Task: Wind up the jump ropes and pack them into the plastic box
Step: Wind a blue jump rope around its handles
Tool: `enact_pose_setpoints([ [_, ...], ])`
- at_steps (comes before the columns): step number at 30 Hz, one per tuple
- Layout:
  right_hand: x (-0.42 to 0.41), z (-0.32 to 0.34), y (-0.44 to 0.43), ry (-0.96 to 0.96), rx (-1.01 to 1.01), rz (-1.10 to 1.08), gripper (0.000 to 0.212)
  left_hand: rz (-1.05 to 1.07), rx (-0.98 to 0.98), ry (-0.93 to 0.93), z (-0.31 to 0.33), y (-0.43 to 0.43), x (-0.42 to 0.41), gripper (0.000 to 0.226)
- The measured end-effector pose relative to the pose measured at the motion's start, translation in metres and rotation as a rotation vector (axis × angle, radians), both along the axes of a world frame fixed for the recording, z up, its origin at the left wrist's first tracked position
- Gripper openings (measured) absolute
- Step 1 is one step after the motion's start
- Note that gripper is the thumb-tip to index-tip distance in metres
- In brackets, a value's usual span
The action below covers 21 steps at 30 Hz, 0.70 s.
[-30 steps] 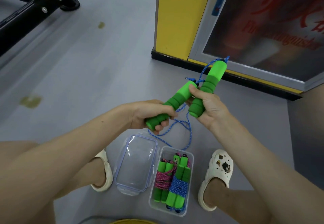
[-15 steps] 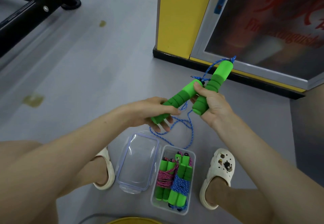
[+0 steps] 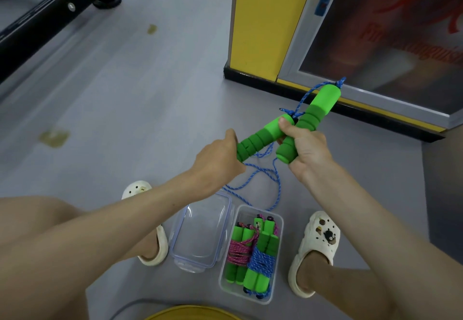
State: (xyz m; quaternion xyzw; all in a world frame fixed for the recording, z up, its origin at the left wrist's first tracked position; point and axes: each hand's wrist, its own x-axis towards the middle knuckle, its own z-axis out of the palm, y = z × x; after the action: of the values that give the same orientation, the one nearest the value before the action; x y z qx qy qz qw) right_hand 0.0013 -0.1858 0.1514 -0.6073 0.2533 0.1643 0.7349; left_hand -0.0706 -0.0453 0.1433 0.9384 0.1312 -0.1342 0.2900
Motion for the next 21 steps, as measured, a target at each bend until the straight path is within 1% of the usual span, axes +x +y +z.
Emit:
enact_pose_setpoints([
  [2,0.000,0.001,0.000,-0.006,0.001,0.015,0.021,-0.025,0.046,-0.102,-0.002,0.000,-0.003,0.033],
  [3,0.001,0.001,0.000,-0.010,0.000,0.029,0.021,-0.040,0.024,-0.095,-0.003,0.001,-0.002,0.033],
  [4,0.002,0.001,-0.001,-0.017,0.002,0.044,0.020,-0.050,-0.055,-0.038,-0.003,0.003,0.000,0.033],
  [5,0.002,0.002,-0.002,-0.018,0.008,0.065,0.019,-0.056,-0.189,0.060,0.000,0.005,0.002,0.032],
  [7,0.000,0.004,-0.002,-0.008,0.034,0.121,0.014,-0.071,-0.531,0.289,0.008,0.010,0.005,0.030],
  [8,-0.002,0.003,-0.001,-0.002,0.064,0.154,0.012,-0.056,-0.676,0.363,0.013,0.011,0.005,0.029],
  [10,-0.010,0.002,0.003,0.019,0.160,0.226,0.011,0.039,-0.912,0.396,0.019,0.010,0.005,0.021],
  [11,-0.014,0.001,0.006,0.036,0.208,0.252,0.016,0.098,-0.984,0.390,0.020,0.007,0.005,0.012],
  [12,-0.016,0.000,0.008,0.051,0.245,0.269,0.023,0.161,-1.023,0.384,0.022,0.005,0.004,0.006],
  [14,-0.017,-0.001,0.009,0.060,0.269,0.289,0.034,0.306,-1.059,0.312,0.019,0.002,0.004,0.017],
  [17,-0.015,0.000,0.007,0.082,0.262,0.337,0.029,0.531,-1.112,0.146,0.015,0.008,0.013,0.020],
  [18,-0.015,0.000,0.006,0.102,0.276,0.358,0.029,0.578,-1.102,0.114,0.016,0.010,0.015,0.023],
  [20,-0.019,0.002,0.006,0.136,0.330,0.422,0.031,0.606,-0.985,0.088,0.016,0.010,0.018,0.033],
  [21,-0.021,0.003,0.007,0.143,0.368,0.464,0.031,0.587,-0.919,0.074,0.014,0.008,0.018,0.033],
])
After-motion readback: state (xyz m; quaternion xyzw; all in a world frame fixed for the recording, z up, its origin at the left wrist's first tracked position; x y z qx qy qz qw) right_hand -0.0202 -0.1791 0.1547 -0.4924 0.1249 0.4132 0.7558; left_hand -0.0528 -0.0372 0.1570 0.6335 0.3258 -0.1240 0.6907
